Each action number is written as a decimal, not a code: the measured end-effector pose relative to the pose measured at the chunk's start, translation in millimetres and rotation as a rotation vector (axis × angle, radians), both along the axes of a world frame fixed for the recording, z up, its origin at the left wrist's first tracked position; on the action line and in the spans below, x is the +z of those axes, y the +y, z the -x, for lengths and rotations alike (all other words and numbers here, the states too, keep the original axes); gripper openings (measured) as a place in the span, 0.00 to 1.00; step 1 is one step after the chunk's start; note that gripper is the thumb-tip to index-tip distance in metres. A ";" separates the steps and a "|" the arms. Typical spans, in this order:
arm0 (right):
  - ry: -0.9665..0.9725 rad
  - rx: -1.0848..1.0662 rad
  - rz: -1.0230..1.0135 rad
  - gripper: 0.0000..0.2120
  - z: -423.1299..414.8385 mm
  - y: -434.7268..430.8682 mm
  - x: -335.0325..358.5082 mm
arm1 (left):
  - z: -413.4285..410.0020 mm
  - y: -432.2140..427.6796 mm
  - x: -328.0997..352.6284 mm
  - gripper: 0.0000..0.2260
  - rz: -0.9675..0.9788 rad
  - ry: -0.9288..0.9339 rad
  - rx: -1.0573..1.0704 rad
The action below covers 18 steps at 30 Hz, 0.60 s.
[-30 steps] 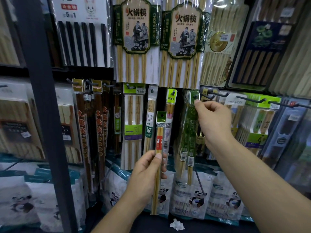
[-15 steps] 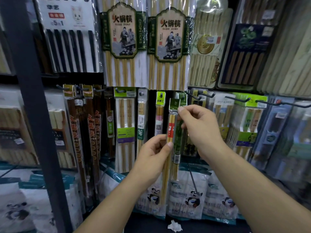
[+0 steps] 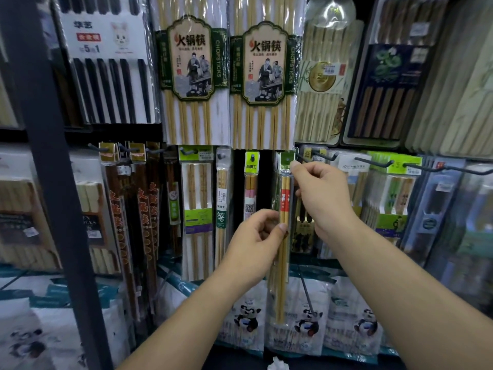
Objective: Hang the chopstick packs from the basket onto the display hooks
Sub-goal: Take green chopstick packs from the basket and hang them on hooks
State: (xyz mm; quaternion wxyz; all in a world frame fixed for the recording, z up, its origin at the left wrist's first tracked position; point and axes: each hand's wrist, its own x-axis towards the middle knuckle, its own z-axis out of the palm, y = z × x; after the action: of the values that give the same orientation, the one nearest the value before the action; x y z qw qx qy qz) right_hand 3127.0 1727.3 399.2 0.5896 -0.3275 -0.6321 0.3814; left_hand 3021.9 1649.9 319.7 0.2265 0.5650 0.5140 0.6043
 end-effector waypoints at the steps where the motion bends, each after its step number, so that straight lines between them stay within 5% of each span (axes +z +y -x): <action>1: -0.002 -0.001 -0.004 0.18 0.7 0.6 -0.3 | -0.3 0.2 -0.7 0.04 0.002 0.003 0.001; 11: -0.020 -0.050 -0.032 0.22 6.6 10.4 -9.4 | 1.6 4.6 -6.3 0.04 0.046 0.026 0.070; 16: -0.064 -0.066 -0.091 0.14 1.0 16.3 -19.4 | 8.5 1.1 -2.6 0.07 0.014 0.599 0.360; 18: -0.093 -0.083 -0.134 0.10 -3.6 16.4 -28.6 | 10.2 2.0 3.4 0.11 -0.012 0.640 0.421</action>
State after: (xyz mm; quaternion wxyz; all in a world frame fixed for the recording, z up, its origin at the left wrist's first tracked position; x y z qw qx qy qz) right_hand 3130.6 1743.7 370.6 0.5956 -0.3306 -0.6687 0.2981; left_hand 3011.7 1651.8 323.1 -0.0781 0.6086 0.6599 0.4336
